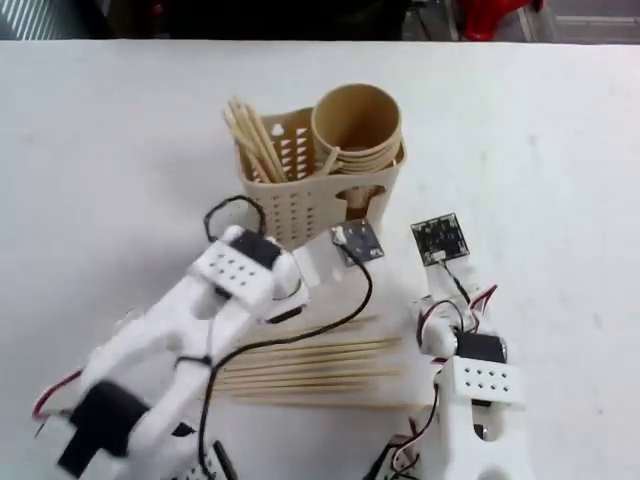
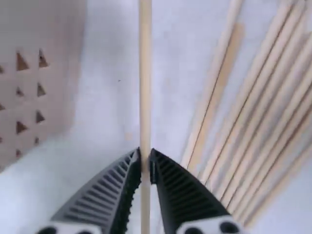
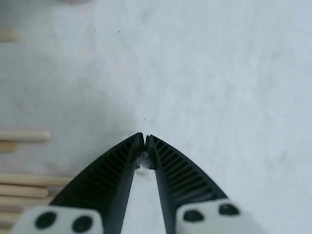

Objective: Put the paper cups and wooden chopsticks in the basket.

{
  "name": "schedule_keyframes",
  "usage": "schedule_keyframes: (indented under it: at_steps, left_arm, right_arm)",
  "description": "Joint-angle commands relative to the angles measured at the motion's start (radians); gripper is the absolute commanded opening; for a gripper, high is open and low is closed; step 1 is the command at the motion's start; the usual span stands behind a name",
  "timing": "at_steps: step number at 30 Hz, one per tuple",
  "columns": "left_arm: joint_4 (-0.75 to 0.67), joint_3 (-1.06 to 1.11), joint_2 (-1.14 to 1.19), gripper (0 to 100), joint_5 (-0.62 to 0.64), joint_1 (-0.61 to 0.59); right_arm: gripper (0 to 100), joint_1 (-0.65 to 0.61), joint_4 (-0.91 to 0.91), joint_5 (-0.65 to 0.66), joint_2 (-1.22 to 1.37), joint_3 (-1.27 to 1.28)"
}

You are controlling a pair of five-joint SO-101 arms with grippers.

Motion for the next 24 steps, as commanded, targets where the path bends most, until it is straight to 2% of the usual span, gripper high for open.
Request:
schedule_keyframes:
  at_steps: [1,8,12,15,18,21,24]
  left_arm:
    - [0.143,-0.101,-0.193,2,0.002,-0.004]
    - [0.446,-0.373,-0.429,2,0.005,-0.002]
    - [0.465,-0.528,-0.489,2,0.018,-0.007]
    - [0.387,-0.638,-0.487,2,0.124,-0.010]
    - [0.233,-0.680,-0.496,2,0.210,-0.012]
    - [0.034,-0.669,-0.489,2,0.259,-0.012]
    - [-0.227,-0.566,-0.489,2,0.336,-0.021]
  right_arm:
    - [1.8,0.001,-0.013,0.002,-0.010,-0.003]
    - [1.8,-0.001,-0.013,0.002,-0.012,-0.003]
    - [1.8,-0.001,-0.013,0.002,-0.015,-0.003]
    - [1.8,-0.002,-0.012,0.002,-0.015,-0.003]
    - [1.8,-0.001,-0.010,0.002,-0.016,-0.003]
    - [1.8,-0.001,-0.010,0.002,-0.016,-0.003]
    - [1.8,-0.001,-0.010,0.002,-0.016,-0.003]
